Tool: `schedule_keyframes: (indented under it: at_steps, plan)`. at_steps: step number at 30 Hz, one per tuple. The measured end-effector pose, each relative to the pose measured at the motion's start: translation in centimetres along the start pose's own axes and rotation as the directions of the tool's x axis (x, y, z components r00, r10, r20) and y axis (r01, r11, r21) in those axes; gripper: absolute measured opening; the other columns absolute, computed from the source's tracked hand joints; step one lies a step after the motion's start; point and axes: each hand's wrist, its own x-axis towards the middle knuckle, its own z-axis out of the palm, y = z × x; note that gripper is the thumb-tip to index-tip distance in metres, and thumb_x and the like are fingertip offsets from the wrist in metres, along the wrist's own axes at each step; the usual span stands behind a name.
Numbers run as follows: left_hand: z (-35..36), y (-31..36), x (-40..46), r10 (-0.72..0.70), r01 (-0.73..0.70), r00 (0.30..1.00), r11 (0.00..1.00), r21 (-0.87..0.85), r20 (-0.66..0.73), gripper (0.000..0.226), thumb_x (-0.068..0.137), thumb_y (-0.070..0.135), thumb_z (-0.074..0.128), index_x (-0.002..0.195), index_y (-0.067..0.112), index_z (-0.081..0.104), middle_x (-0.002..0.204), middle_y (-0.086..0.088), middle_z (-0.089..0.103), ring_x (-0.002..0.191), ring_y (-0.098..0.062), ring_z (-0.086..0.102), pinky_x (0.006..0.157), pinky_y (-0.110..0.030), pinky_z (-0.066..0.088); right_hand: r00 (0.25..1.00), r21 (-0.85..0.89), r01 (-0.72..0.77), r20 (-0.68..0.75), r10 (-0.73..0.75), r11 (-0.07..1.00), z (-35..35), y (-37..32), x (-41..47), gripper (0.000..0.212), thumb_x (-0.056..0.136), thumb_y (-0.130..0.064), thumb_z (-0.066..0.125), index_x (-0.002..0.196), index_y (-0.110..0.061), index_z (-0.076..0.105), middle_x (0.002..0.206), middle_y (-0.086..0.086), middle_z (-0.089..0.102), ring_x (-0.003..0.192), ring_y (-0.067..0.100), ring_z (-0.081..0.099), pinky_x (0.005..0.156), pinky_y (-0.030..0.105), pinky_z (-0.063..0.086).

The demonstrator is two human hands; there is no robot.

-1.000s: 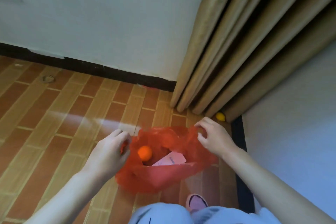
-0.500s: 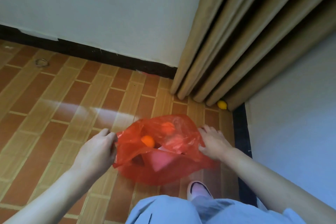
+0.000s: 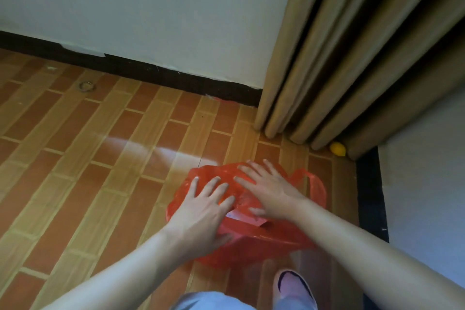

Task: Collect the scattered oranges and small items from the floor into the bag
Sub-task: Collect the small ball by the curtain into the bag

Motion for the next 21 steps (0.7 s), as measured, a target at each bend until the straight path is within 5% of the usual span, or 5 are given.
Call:
schedule_keyframes:
  at_steps: [3, 6, 9, 15, 21]
  plan:
    - [2.1, 0.0, 1.0, -0.004, -0.001, 0.991, 0.999, 0.043, 0.137, 0.090, 0.087, 0.074, 0.052, 0.160, 0.033, 0.021, 0.170, -0.010, 0.013, 0.159, -0.036, -0.001, 0.122, -0.069, 0.004, 0.994, -0.038, 0.051, 0.101, -0.047, 0.998, 3.1, 0.0, 0.9, 0.105, 0.082, -0.056, 0.074, 0.164, -0.030, 0.014, 0.173, 0.009, 0.007, 0.159, 0.034, 0.005, 0.125, 0.061, 0.011]
    - [4.3, 0.2, 1.2, -0.019, -0.004, 0.977, 0.994, 0.110, 0.211, 0.070, 0.098, 0.047, 0.056, 0.159, 0.035, 0.026, 0.170, -0.011, 0.008, 0.158, -0.037, -0.006, 0.120, -0.072, -0.002, 0.983, -0.027, 0.067, 0.174, -0.061, 0.997, 5.8, -0.1, 1.1, 0.108, 0.084, -0.043, 0.078, 0.164, -0.034, 0.006, 0.173, 0.009, -0.001, 0.159, 0.036, 0.003, 0.124, 0.062, 0.013]
    - [6.1, 0.8, 1.2, -0.034, 0.016, 0.981, 0.995, 0.094, 0.194, 0.043, 0.102, 0.024, 0.050, 0.143, 0.034, 0.053, 0.166, -0.012, 0.022, 0.158, -0.039, 0.005, 0.119, -0.073, 0.000, 0.978, -0.068, 0.105, 0.185, -0.090, 0.992, 7.7, 0.3, 0.9, 0.085, 0.097, -0.030, 0.065, 0.164, -0.033, 0.013, 0.173, 0.009, -0.001, 0.157, 0.041, 0.010, 0.119, 0.070, 0.019]
    - [7.8, 2.2, 0.5, 0.010, -0.027, 0.980, 0.996, 0.086, 0.197, 0.024, 0.072, 0.031, 0.084, 0.093, 0.040, 0.079, 0.124, -0.005, 0.067, 0.131, -0.036, 0.055, 0.100, -0.075, 0.041, 0.985, -0.144, 0.085, 0.160, -0.061, 0.986, 7.4, 4.4, 1.2, 0.060, 0.106, -0.018, 0.037, 0.164, -0.023, 0.019, 0.174, 0.007, -0.003, 0.158, 0.039, 0.000, 0.123, 0.064, 0.014]
    - [10.9, 3.2, -0.6, 0.032, -0.041, 0.986, 0.998, 0.052, 0.164, 0.030, 0.081, 0.040, 0.074, 0.111, 0.039, 0.074, 0.130, -0.005, 0.067, 0.133, -0.036, 0.056, 0.102, -0.072, 0.041, 0.972, -0.216, -0.026, 0.222, 0.075, 0.976, 7.3, 7.2, 0.6, 0.064, 0.105, -0.018, 0.034, 0.165, -0.020, 0.011, 0.174, 0.007, -0.005, 0.159, 0.037, -0.001, 0.124, 0.058, 0.012]
